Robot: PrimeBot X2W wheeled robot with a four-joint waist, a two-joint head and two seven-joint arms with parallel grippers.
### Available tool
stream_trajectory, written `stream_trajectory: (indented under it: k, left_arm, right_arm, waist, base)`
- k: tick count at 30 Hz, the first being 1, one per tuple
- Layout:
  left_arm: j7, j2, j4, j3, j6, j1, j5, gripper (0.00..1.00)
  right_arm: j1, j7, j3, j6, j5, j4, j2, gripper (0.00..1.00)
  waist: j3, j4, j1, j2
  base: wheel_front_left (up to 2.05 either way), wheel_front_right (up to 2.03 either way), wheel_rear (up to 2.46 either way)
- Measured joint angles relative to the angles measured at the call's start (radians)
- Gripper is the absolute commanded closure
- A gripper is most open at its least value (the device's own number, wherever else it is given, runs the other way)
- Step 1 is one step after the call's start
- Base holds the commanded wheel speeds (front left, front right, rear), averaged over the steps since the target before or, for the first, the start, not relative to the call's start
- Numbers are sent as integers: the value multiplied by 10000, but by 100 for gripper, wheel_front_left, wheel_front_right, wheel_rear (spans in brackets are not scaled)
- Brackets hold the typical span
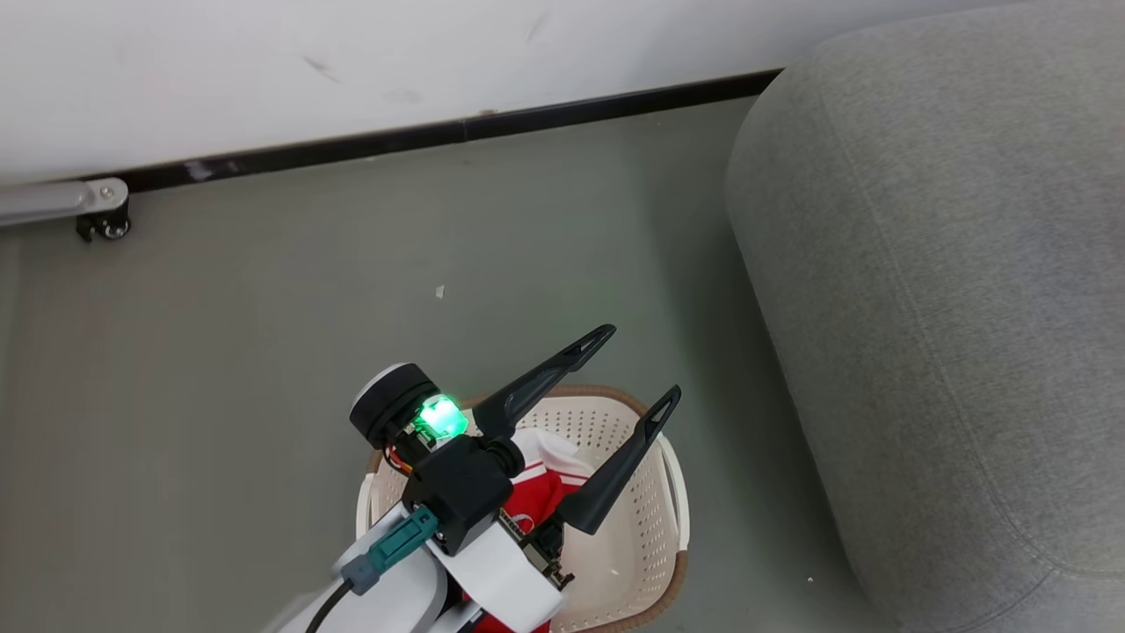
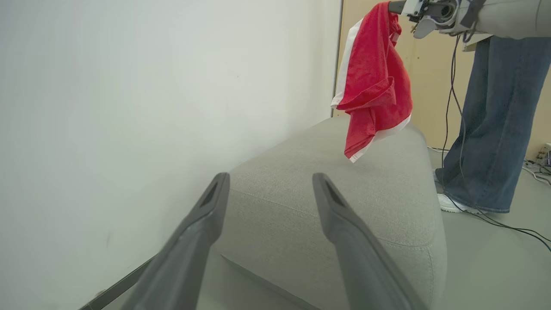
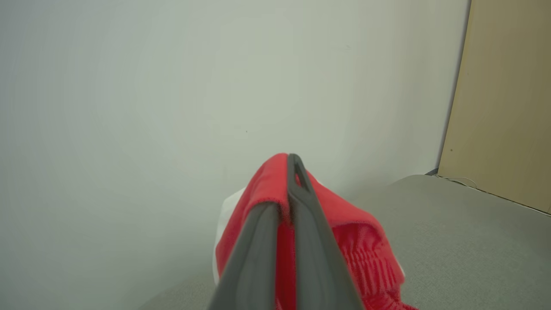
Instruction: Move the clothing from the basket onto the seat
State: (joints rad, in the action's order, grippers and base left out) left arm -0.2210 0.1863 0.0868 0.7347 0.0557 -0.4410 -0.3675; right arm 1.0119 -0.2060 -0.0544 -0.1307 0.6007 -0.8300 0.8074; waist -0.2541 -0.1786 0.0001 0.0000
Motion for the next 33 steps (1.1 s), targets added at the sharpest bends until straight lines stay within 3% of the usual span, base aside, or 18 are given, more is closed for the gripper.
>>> stream_trajectory:
  k: [12,23,33]
  left_arm:
    - [102,-6,63,278,268,-549,105,0]
    - [100,21,-261,500,366,-1016,284,0]
    - [31,35,-658,506,483,-1124,280,0]
  right_arm:
    - [-434,-320,437,0,-113,-1112,-456,100]
    - [-2071,-418,717,-2,531,-1549,-1854,100]
    - [-3115,-418,123,-2,575,-1139,-2725,100]
  waist:
    - [-904,430,0,0]
    - [-1506,407,0,0]
    - [-1619,118,0,0]
  base:
    - [0,0,0]
    - [0,0,0]
    - [0,0,0]
